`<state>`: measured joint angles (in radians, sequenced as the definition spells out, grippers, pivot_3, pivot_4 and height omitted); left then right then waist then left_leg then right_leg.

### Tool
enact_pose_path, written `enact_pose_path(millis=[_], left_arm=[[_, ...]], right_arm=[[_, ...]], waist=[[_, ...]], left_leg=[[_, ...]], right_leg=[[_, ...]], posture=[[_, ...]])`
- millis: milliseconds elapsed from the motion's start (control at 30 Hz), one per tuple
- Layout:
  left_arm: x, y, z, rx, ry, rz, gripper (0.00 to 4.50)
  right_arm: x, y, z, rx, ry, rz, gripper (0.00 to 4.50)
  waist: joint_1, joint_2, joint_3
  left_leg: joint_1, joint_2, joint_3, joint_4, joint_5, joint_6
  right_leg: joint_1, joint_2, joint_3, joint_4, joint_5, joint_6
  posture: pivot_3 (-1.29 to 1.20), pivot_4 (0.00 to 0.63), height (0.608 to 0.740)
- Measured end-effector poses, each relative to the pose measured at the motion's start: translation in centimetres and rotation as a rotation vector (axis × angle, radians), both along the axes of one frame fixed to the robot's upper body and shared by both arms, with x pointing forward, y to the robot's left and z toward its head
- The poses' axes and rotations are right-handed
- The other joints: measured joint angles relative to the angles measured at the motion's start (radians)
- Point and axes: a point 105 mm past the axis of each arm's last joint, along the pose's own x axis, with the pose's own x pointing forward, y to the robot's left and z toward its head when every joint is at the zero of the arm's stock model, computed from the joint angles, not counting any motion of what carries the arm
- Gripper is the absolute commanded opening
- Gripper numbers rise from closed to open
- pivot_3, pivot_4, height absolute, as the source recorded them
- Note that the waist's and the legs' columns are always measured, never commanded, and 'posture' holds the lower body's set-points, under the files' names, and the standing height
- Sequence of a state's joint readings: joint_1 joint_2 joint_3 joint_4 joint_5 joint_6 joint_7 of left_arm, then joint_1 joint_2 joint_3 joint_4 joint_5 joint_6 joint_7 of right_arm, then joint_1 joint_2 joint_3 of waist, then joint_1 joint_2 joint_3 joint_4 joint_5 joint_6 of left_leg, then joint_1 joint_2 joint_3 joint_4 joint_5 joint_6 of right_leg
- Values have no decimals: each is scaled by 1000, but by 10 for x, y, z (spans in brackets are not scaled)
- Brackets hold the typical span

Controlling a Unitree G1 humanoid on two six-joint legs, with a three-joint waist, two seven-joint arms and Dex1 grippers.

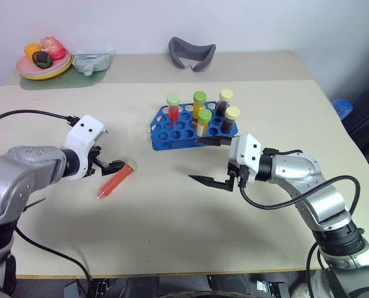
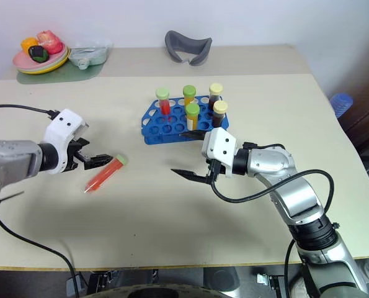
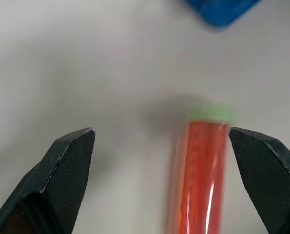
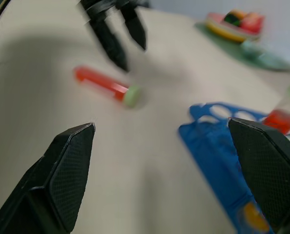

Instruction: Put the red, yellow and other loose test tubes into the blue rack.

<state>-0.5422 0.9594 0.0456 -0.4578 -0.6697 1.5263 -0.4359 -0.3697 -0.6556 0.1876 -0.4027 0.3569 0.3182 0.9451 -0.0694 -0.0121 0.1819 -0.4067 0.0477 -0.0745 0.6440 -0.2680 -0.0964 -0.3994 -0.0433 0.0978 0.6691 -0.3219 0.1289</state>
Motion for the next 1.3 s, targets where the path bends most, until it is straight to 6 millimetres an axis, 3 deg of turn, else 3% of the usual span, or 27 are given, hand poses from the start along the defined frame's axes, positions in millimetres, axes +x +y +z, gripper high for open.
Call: enact_pose_path(millis=[333,867,967,1033,1300], left_arm=[[-7,-10,-31,205,210,-100,4500],[9,-15,-41,159,284,-57,4500],[9,-16,-42,155,283,-54,3623],[10,-18,-42,150,281,-51,2739],[13,-20,-41,140,263,-43,2739]], right_arm=[[-17,-4,-10,-92,65,61,4451],[-22,-2,-17,-79,84,21,4451],[-23,-1,-19,-81,88,26,4500],[-23,-1,-19,-82,89,27,4500],[-25,2,-21,-85,92,37,4500]], waist=[[4,0,0],[14,0,0],[19,0,0],[22,0,0],[26,0,0]], left_leg=[[0,0,-1,1,0,0],[0,0,-1,2,0,0],[0,0,-1,3,0,0],[0,0,-1,3,0,0],[0,0,-1,3,0,0]], right_leg=[[0,1,0,0,0,0],[1,0,0,0,0,0],[1,0,0,0,0,0],[1,0,0,0,0,0],[2,0,0,0,0,0]], posture=[[0,150,740],[0,150,740],[0,150,740],[0,150,740],[0,150,740]])
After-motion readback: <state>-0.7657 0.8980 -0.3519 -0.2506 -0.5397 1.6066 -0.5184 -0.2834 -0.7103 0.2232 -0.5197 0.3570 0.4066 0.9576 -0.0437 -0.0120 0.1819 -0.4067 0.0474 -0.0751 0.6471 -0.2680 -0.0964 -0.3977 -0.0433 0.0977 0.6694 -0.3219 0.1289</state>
